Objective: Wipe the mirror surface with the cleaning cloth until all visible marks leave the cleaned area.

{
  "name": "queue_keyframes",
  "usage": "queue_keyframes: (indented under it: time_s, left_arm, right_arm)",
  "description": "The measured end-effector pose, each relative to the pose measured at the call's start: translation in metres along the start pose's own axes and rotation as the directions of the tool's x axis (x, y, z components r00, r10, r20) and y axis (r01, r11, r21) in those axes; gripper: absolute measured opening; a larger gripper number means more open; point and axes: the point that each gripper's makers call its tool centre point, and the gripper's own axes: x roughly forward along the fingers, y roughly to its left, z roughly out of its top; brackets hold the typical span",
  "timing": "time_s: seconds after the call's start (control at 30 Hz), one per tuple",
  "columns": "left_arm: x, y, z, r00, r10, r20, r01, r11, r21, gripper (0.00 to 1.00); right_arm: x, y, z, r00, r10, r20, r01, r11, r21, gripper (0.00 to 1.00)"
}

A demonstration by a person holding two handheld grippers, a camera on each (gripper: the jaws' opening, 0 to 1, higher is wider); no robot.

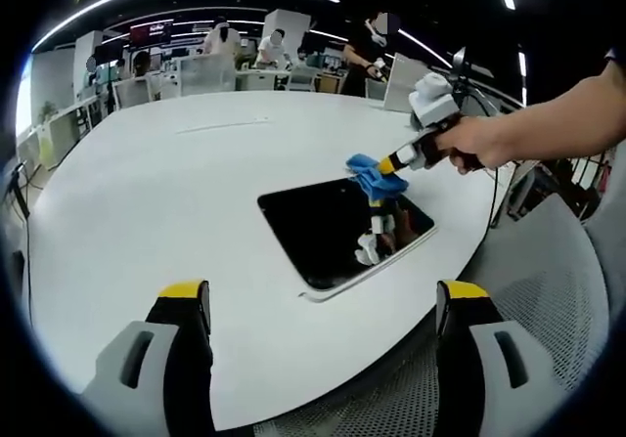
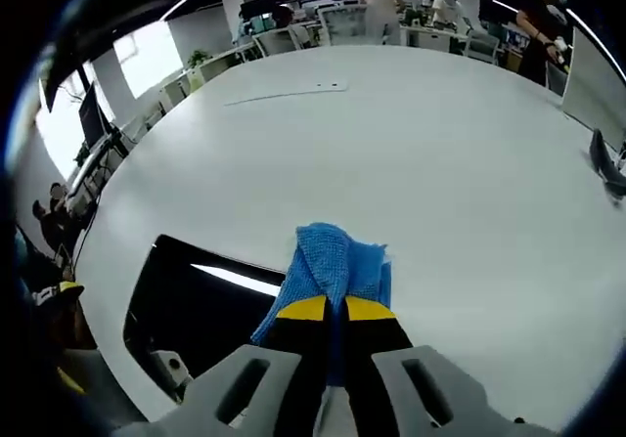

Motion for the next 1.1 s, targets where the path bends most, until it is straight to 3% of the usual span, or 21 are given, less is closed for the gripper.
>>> queue_keyframes:
  time_s: [0.3,0.63,0.9,1.1]
  left_arm:
    - [0.0,0.0,0.001,1.0,-0.003,0.008,0.003,1.0,-0.001,0.95]
    - [0.0,-0.001,0.002,1.0,-0.006,0.014,0.006,1.0,0.002,0.95]
    - [0.0,-0.002,0.001,1.0,-0.007,0.008,0.007,1.0,0.004,0.95]
    - [0.0,-0.002,0.001,1.0,-0.01,0.009,0.01,1.0,0.008,0.95]
  right_arm:
    - [-0.037,-0.022,0.007,0.998,-0.001,0.057,0.001,1.0,0.003,0.0]
    - [-0.078,-0.05,0.001,0.996,-0.006,0.086,0.004,1.0,0.022,0.0]
    - [-0.07,-0.057,-0.02,0.999,-0.002,0.04,0.001,1.0,0.029,0.0]
    - [-0.051,-0.061,-0.05,1.0,-0.004,-0.026,0.004,1.0,0.003,0.0]
